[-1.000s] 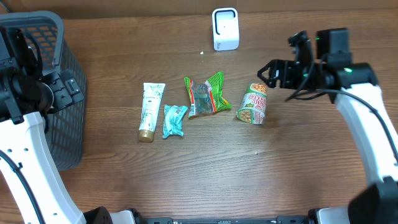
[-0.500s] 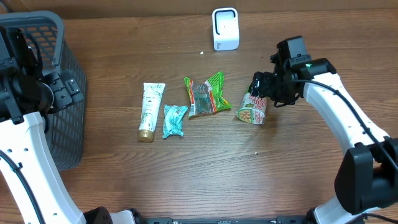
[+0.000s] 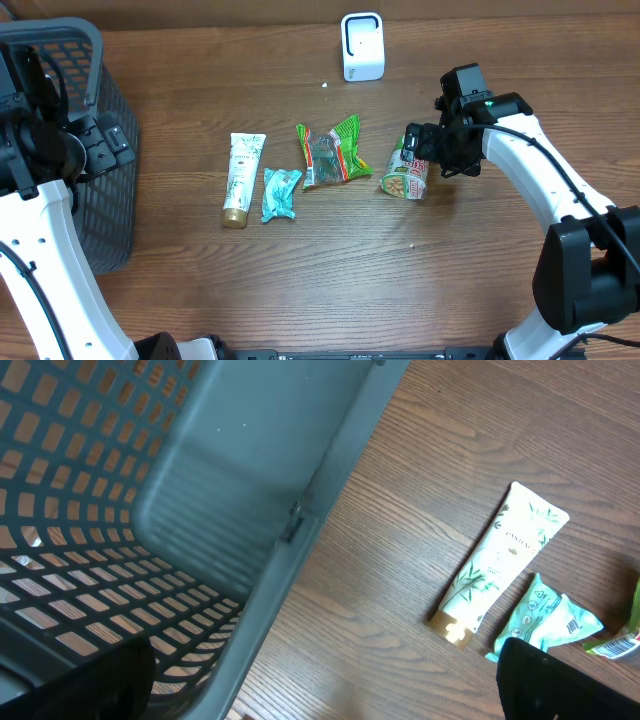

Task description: Scan the item barcode

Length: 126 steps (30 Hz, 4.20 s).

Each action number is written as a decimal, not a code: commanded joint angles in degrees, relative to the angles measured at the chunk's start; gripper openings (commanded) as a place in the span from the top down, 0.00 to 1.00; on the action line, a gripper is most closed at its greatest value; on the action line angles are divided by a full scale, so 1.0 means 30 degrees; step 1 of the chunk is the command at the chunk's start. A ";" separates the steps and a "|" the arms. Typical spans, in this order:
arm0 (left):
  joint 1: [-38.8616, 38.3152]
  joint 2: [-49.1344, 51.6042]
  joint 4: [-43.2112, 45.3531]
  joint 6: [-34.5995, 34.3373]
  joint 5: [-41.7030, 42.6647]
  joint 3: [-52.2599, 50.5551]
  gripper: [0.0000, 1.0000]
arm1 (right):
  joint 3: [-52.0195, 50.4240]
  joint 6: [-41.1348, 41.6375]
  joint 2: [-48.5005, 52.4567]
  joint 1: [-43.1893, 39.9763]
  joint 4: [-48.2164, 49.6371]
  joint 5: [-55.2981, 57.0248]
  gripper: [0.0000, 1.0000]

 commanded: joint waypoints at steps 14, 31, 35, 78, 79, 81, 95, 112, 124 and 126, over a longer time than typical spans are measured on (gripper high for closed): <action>0.0087 0.0022 0.0029 0.0364 0.0087 0.0000 0.00 | 0.0146 -0.1260 0.0962 0.0015 -0.0546 0.0444 0.00; 0.0087 0.0022 0.0029 0.0357 0.0087 0.0000 0.00 | 0.0168 -0.3942 0.0962 -0.2506 -0.2033 -0.0350 0.00; 0.0087 0.0022 0.0029 0.0364 0.0087 0.0000 0.00 | 0.0168 -0.5370 0.0962 -0.3373 -0.1807 -0.2302 0.00; 0.0087 0.0022 0.0029 0.0364 0.0087 0.0000 0.00 | 0.1647 -0.5457 0.0962 -0.0204 -0.3563 -0.4656 0.09; 0.0087 0.0022 0.0029 0.0364 0.0087 0.0000 0.01 | 0.1647 -0.5421 0.0962 -0.0189 -0.3497 -0.4656 0.09; 0.0087 0.0022 0.0029 0.0364 0.0087 0.0000 0.00 | 0.1647 -0.5071 0.0962 -0.0189 -0.3344 -0.4473 0.09; 0.0087 0.0022 0.0029 0.0357 0.0087 0.0000 0.00 | 0.1632 -0.0576 0.1428 -0.0583 -0.1559 -0.3534 0.01; 0.0087 0.0022 0.0029 0.0364 0.0087 0.0000 0.00 | 0.0510 0.2404 0.2324 -0.1501 0.0277 -0.2091 0.04; 0.0087 0.0022 0.0029 0.0364 0.0080 0.0000 0.00 | -0.1355 0.2062 0.2353 -0.1501 0.1413 -0.3082 0.13; 0.0087 0.0022 0.0029 0.0364 0.0087 0.0000 0.00 | -0.1341 0.1195 0.2353 -0.1501 0.1464 -0.3104 0.16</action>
